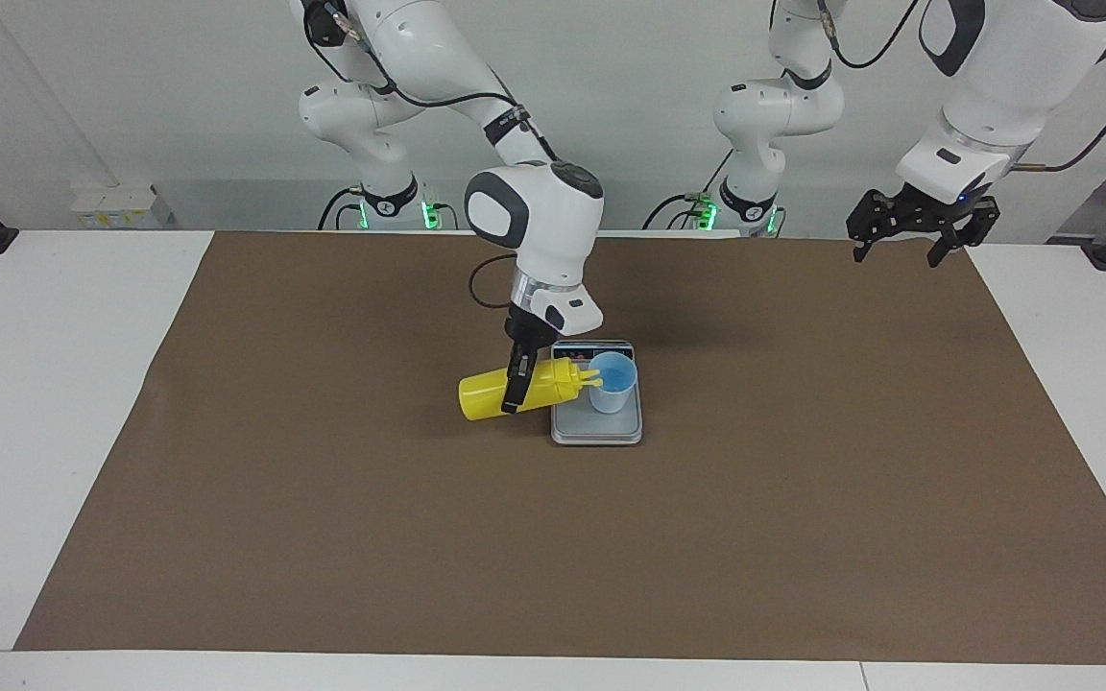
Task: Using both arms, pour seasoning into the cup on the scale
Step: 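Lift the yellow bottle with the right gripper and carry it over the cup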
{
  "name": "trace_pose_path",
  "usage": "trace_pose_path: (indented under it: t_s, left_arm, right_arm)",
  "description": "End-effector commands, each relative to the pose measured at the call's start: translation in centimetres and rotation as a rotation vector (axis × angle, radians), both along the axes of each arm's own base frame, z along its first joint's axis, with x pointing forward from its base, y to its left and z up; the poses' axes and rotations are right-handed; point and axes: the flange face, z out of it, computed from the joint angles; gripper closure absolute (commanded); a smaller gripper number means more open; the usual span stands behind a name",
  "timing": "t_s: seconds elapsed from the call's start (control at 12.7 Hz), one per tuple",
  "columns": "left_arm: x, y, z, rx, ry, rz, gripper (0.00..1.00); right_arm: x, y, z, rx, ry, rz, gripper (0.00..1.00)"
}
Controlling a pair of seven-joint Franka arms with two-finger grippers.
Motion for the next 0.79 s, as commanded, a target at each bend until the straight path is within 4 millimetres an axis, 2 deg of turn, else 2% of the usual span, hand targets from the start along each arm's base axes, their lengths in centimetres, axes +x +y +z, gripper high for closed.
trace_pose_path:
  t_s: [0.0, 0.08, 0.39, 0.71]
  left_arm:
    - [-0.9, -0.6, -0.1, -0.053, -0.013, 0.005, 0.00]
    - [-0.8, -0.4, -0.1, -0.083, -0.012, 0.015, 0.00]
    - [-0.9, -0.6, -0.1, -0.088, -0.010, 0.017, 0.00]
    - [-0.8, -0.1, -0.1, -0.088, -0.010, 0.023, 0.00]
  right_arm:
    - [-0.2, 1.2, 1.1, -0.086, -0.076, 0.037, 0.92]
    - [-0.7, 1.6, 1.0, -0.140, -0.109, 0.083, 1.00]
    - [-1.5, 2.3, 0.8, -0.213, -0.145, 0.159, 1.00]
    - [-3.7, 4.9, -0.7, -0.431, -0.258, 0.365, 1.00]
